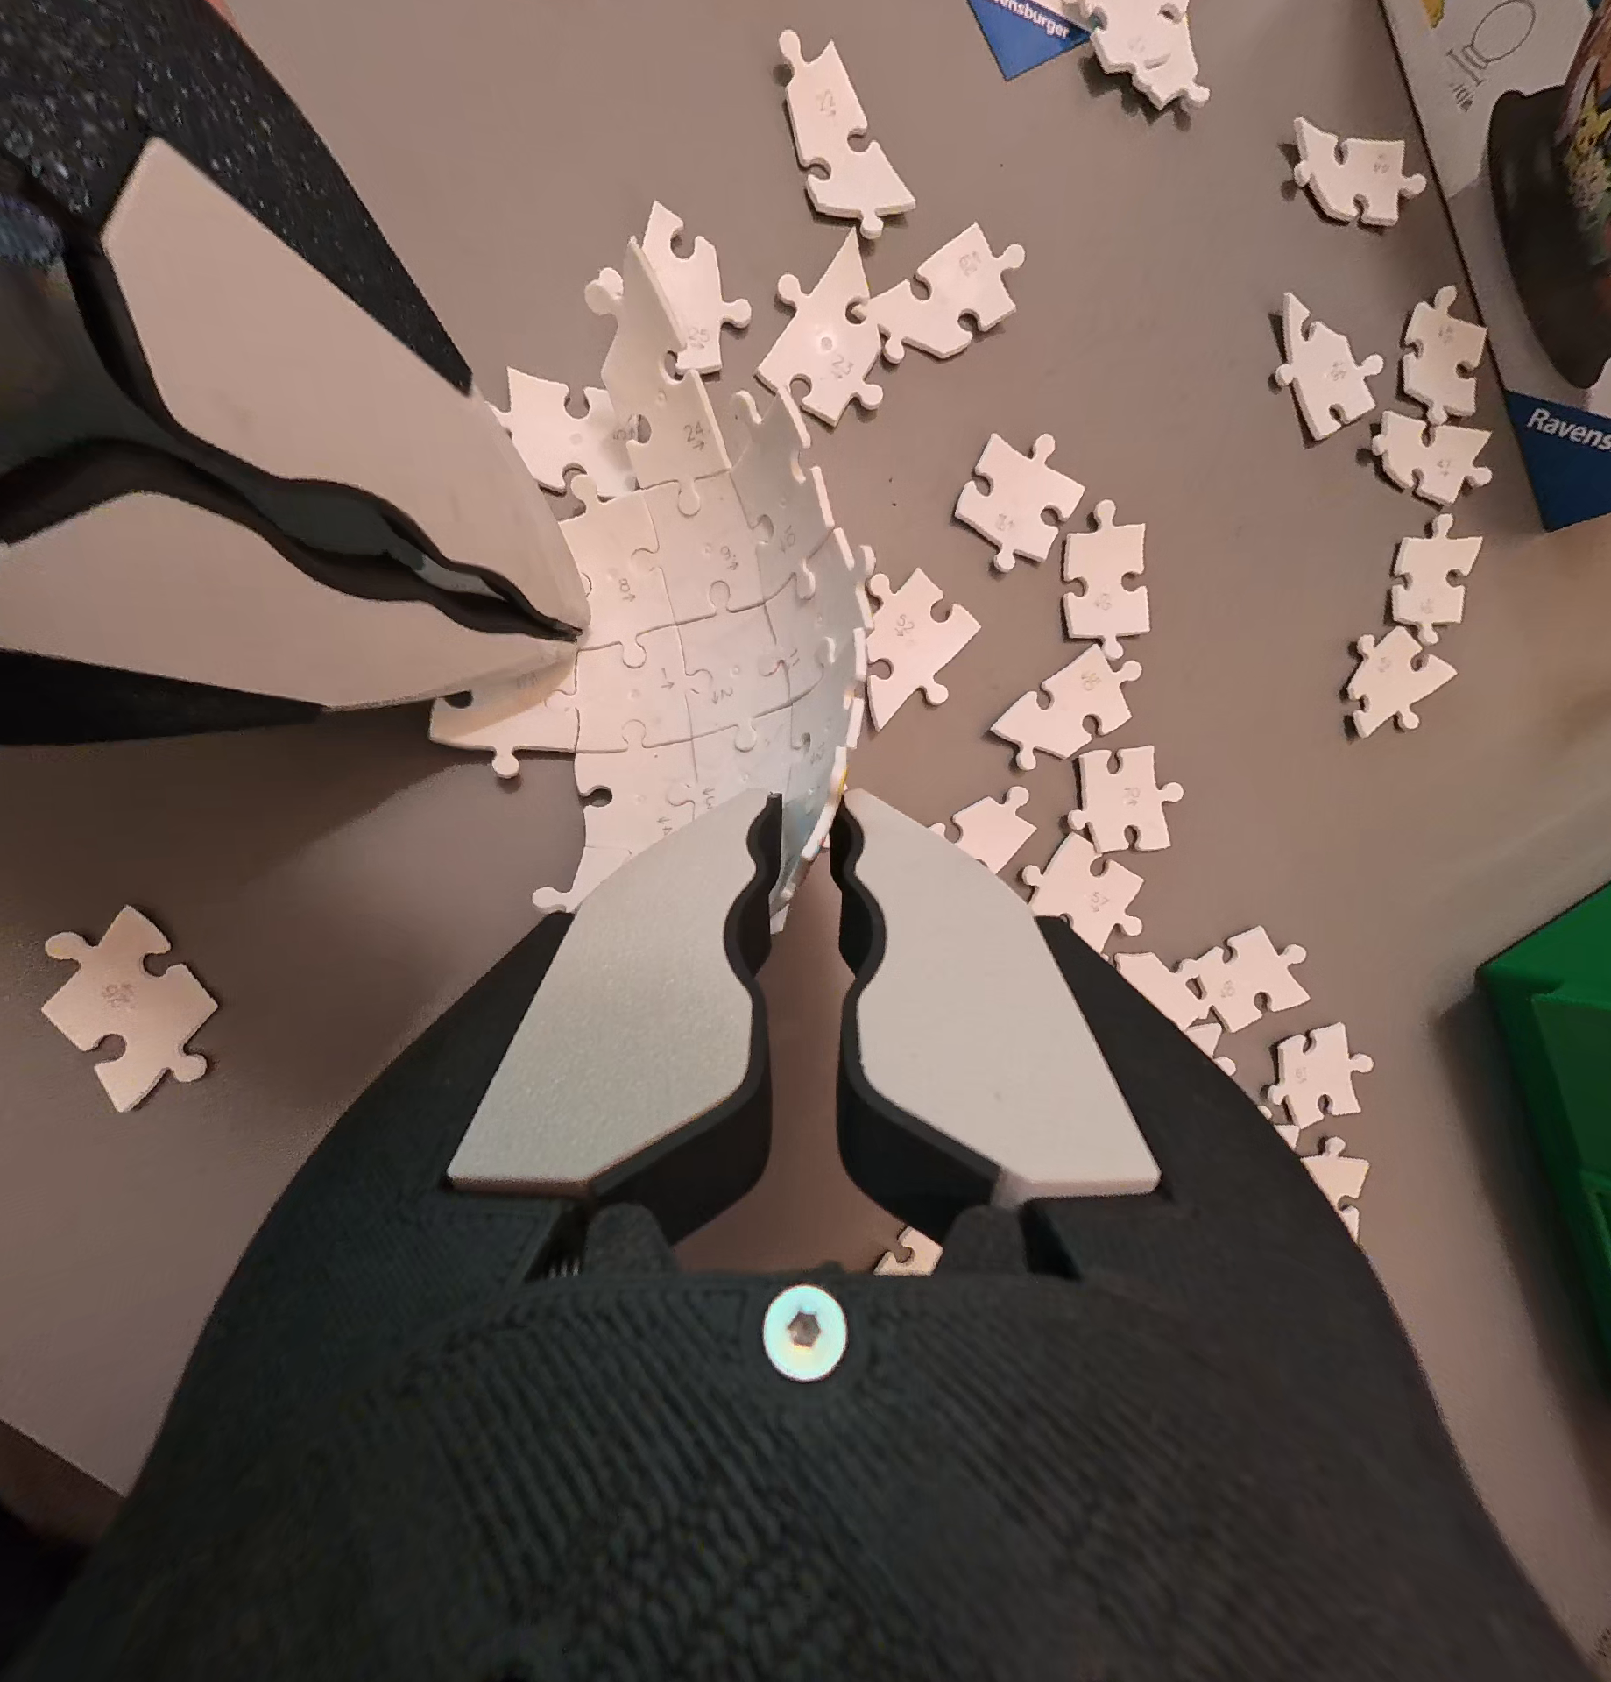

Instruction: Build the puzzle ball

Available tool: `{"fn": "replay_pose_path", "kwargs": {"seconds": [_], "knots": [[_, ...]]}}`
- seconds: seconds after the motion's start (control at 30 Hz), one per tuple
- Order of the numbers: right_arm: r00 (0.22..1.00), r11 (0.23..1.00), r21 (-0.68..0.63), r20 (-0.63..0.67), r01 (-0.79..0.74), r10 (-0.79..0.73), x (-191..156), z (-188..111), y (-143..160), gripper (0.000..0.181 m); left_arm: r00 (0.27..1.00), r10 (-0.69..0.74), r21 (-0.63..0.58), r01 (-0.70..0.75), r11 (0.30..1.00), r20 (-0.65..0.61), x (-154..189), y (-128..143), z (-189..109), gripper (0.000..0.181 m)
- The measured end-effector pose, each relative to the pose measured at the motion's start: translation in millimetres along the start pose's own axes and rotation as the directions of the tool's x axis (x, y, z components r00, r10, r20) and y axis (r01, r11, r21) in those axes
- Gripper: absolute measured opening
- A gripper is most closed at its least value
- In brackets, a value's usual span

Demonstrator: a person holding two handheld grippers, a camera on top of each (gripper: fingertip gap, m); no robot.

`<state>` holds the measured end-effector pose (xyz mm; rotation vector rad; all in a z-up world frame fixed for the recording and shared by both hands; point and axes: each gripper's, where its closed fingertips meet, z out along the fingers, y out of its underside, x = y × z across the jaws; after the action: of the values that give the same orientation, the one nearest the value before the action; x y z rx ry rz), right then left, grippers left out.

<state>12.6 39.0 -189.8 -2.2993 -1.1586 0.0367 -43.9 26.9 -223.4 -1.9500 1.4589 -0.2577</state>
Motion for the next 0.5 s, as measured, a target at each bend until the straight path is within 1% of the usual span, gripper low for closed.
{"fn": "replay_pose_path", "kwargs": {"seconds": [0.1,0.13,0.2,0.27,0.3,0.33,0.43,0.5], "knots": [[1.000,1.000,-0.003,0.003,-0.001,0.001,-0.6,-0.3,1.6,0.010,0.990,-0.137,0.133,0.131,0.982,0.033,-18.9,-8.7,-15.1,0.000],[1.000,1.000,-0.003,0.005,-0.002,0.002,-0.8,-0.3,2.2,0.010,0.985,-0.166,0.185,0.153,0.971,0.053,-27.3,-12.6,-24.8,0.000],[1.000,1.000,-0.005,0.009,-0.002,0.002,-0.9,-0.6,3.4,0.010,0.981,-0.179,0.260,0.154,0.953,0.074,-37.6,-17.6,-42.8,0.000],[1.000,1.000,-0.006,0.011,-0.003,0.003,-0.6,-0.7,3.9,0.010,0.987,-0.143,0.265,0.120,0.957,0.070,-36.9,-15.8,-51.4,0.004],[1.000,1.000,-0.006,0.011,-0.004,0.004,-0.4,-0.5,3.7,0.010,0.991,-0.112,0.247,0.090,0.965,0.074,-34.7,-12.8,-52.3,0.012],[1.000,1.000,-0.006,0.011,-0.005,0.005,0.0,-0.2,3.7,0.010,0.994,-0.075,0.224,0.055,0.973,0.083,-31.9,-9.3,-51.9,0.015],[1.000,1.000,-0.004,0.017,-0.012,0.012,-0.2,1.3,4.1,0.010,0.992,0.064,0.166,-0.081,0.983,0.106,-20.1,-2.5,-46.8,0.022],[1.000,1.000,-0.007,0.022,-0.015,0.015,-0.3,2.1,5.0,0.011,0.980,0.172,0.134,-0.184,0.974,0.099,-8.8,-1.2,-42.2,0.022]]}}
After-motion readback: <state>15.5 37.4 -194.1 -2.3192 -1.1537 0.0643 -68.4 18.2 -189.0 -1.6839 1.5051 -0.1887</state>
